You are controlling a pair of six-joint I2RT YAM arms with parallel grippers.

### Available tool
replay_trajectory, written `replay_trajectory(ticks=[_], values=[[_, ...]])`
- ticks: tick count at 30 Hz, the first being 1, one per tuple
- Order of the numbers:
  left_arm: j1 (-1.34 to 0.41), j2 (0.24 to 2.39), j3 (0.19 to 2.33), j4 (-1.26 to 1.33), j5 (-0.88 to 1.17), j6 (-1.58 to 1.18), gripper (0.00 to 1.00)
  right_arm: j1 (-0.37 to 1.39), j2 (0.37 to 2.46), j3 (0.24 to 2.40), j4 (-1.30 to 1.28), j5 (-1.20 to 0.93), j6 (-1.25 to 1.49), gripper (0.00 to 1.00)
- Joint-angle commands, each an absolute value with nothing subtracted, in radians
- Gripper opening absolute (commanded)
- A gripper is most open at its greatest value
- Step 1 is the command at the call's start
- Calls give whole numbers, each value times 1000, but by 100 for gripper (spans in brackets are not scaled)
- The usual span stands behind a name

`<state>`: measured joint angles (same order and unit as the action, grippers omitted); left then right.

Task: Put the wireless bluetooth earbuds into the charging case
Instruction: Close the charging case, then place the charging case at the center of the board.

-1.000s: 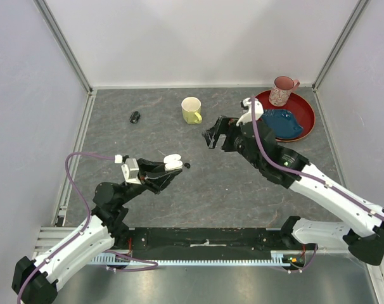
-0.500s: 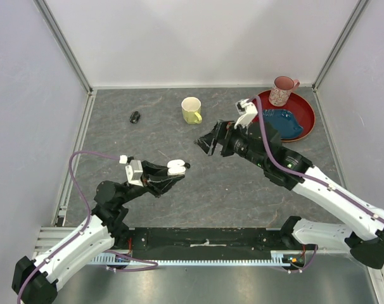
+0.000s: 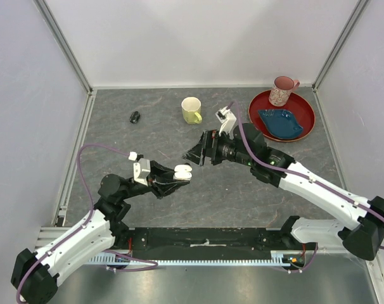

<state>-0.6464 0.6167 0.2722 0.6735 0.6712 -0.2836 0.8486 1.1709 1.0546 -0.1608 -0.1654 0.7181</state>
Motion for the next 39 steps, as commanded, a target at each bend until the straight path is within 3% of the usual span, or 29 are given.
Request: replay_trajectory(ticks=[1,16,20,25,33,39], values=[[-647,630,322,681,712,-270,2,848,1216,1075,-143,-276,709,98],[-647,663,324,663,595,-317,2,848,1160,1031,-222,-298,606,98],[-649,709,400,548,557,-373,2,850,1088,984,-253,-22,679,98],[-647,908,576,279,548,-446,2,847,931,927,-417,529,892,98],[-664,1285,776,225,532,-560,2,841,792,910,-586,709,986,98],[-693,1600,905,353,561,-722,2,839,723,917,-655,778,991,98]])
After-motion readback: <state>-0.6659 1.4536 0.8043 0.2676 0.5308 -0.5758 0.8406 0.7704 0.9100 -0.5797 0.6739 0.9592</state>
